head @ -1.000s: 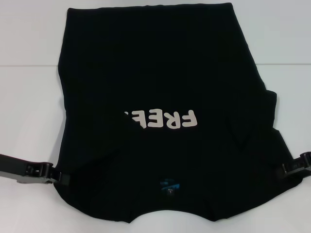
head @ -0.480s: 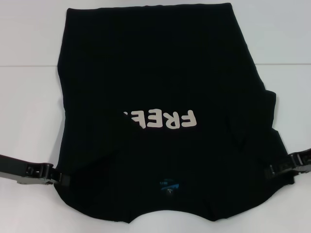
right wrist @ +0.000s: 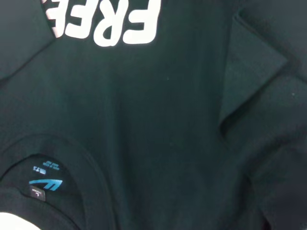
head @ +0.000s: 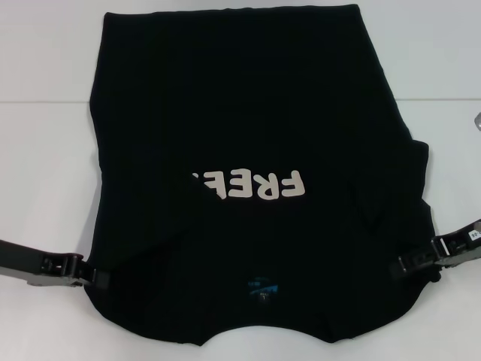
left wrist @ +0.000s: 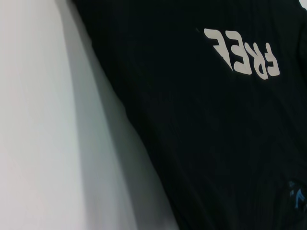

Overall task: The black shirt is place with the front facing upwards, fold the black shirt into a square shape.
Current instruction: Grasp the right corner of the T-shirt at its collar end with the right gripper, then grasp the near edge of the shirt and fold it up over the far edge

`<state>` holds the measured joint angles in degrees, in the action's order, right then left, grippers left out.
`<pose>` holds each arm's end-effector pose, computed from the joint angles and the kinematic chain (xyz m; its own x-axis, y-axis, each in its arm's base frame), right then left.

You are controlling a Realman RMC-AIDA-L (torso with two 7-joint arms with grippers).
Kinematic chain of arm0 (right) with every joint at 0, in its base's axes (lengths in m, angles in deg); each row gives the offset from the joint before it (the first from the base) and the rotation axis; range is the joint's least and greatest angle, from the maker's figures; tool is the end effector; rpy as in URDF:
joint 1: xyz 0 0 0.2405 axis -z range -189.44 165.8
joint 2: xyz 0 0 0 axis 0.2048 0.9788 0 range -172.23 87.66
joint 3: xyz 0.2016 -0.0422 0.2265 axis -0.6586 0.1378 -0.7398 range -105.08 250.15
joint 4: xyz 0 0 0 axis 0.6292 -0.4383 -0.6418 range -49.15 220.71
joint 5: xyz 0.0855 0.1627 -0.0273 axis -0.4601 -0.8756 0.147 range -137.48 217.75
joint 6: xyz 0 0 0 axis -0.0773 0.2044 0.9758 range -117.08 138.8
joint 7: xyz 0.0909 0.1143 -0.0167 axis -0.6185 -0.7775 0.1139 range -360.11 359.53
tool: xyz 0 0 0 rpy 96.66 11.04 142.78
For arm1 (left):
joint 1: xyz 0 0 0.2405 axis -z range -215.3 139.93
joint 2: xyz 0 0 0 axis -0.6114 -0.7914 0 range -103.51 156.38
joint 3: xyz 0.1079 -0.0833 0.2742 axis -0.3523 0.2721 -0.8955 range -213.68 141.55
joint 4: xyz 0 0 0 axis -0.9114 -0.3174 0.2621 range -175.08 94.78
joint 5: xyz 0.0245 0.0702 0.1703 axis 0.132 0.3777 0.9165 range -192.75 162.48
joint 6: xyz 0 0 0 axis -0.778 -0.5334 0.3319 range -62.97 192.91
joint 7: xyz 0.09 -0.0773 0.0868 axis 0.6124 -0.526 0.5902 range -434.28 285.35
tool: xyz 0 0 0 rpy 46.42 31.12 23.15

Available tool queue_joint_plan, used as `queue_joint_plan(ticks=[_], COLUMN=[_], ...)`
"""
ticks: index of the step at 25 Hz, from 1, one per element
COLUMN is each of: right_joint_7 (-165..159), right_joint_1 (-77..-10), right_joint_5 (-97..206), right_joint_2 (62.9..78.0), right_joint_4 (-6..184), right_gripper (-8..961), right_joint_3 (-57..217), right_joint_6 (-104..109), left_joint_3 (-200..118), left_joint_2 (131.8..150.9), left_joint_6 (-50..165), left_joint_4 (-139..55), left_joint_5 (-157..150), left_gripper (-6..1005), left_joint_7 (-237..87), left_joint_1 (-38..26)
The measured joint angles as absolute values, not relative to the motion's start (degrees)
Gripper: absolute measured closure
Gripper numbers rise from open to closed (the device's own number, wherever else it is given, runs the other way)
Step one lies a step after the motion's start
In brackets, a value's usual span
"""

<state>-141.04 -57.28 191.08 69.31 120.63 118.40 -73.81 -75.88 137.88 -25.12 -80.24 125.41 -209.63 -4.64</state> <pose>0.3027 0.3873 -0.0009 0.3254 -0.9454 0.0188 -0.9080 -0.3180 -0.2728 -0.3455 0.3355 0.0176 0.2277 0.9616 0.1533 0.9717 -0.2142 -0.1000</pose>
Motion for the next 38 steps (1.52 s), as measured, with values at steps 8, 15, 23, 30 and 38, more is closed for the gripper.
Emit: queue_joint_plan(ticks=[8,15,23,30,38], right_joint_7=[-140.92,-141.27,-140.63,-134.94,-122.47], right_joint_1=[-57.46,-57.59,-57.7,-57.07,-54.3], right_joint_5=[191.48,191.48,191.48,193.13,203.75], right_joint_2=[69.64,69.38,68.88,66.96,69.15], right_joint_4=[121.46,121.51,121.8,123.68,123.76], right_gripper=[133,418,749,897,896], right_joint_3=[120.09,120.65,120.79,122.59,122.6], right_joint_6=[-73.66,-73.89,-74.8,-85.91,-99.01], left_joint_3=[-75.88,-75.46,-74.83,-73.13,-75.88], left_joint_2=[137.88,137.84,137.49,133.93,132.78], left_joint_6=[-25.19,-25.26,-27.33,-39.72,-52.72], left_joint_4=[-80.22,-80.1,-79.31,-72.48,-68.52], left_joint_5=[125.41,125.34,125.31,125.44,128.61], left_gripper=[954,954,953,953,953], left_joint_7=[-209.59,-209.57,-209.3,-203.99,-200.2], left_joint_1=[-4.64,-4.49,-3.9,-1.93,-1.94])
